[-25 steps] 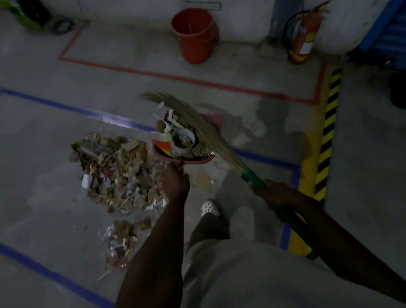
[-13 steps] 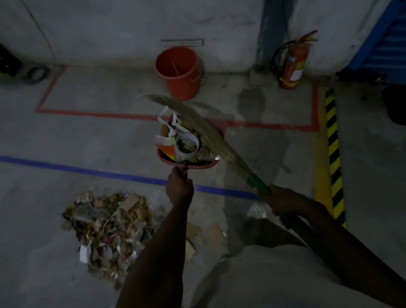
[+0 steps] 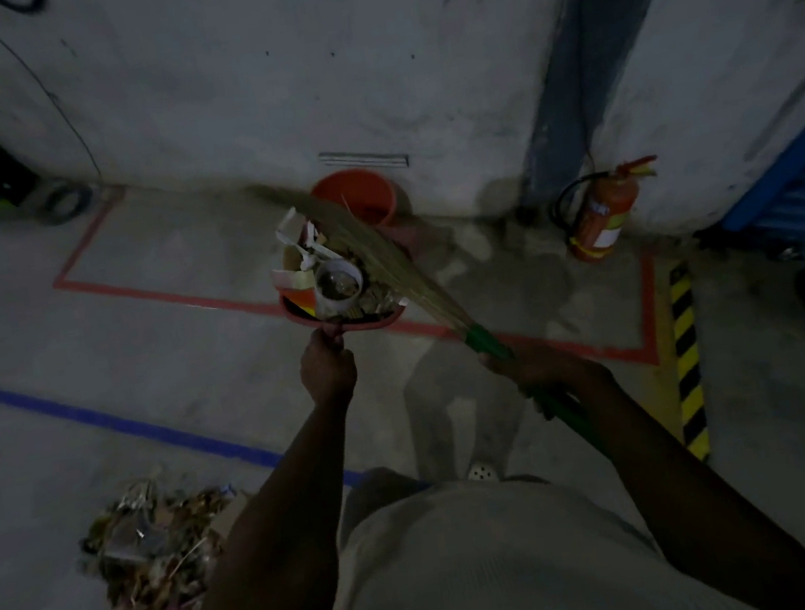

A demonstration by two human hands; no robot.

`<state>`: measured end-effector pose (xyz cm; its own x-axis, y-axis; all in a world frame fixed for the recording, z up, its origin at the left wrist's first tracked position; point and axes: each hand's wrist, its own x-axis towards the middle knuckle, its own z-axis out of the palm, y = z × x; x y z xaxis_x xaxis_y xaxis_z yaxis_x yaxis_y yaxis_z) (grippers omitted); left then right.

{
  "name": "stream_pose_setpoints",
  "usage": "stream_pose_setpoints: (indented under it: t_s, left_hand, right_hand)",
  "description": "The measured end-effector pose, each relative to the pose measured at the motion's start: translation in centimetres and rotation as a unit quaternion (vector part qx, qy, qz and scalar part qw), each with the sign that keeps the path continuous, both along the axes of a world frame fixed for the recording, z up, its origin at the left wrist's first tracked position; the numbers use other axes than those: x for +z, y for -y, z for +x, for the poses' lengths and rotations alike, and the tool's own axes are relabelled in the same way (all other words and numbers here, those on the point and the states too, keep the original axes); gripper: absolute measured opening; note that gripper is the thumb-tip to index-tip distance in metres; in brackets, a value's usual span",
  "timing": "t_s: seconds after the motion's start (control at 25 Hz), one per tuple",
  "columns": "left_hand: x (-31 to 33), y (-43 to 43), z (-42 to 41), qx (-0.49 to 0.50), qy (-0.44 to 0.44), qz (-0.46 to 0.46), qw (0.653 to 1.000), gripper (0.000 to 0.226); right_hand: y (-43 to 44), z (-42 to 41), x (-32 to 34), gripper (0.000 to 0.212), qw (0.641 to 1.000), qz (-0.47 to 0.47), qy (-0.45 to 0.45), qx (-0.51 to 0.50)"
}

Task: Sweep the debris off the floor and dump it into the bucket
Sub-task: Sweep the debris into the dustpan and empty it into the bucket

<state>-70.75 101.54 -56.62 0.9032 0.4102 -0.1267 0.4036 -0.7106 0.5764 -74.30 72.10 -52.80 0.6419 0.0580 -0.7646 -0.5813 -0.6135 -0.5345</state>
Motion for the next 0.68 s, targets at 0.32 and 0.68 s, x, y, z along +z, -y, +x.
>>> stream_pose_setpoints:
  t_s: [0.32, 0.68]
  left_hand:
    - [-0.7, -1.3, 14.7, -0.001, -0.006, -0.002, 1.0, 0.032]
    - [-2.6, -6.8, 35.9, -0.042, -0.045, -0.034, 0.998, 0.032]
  right_hand:
    - [-1.3, 14.0, -2.0, 0.058, 1.0, 0.012, -0.014, -0.007]
    - [-6.5, 32.8, -4.5, 0.065, 0.997, 0.008, -0.011, -0.076]
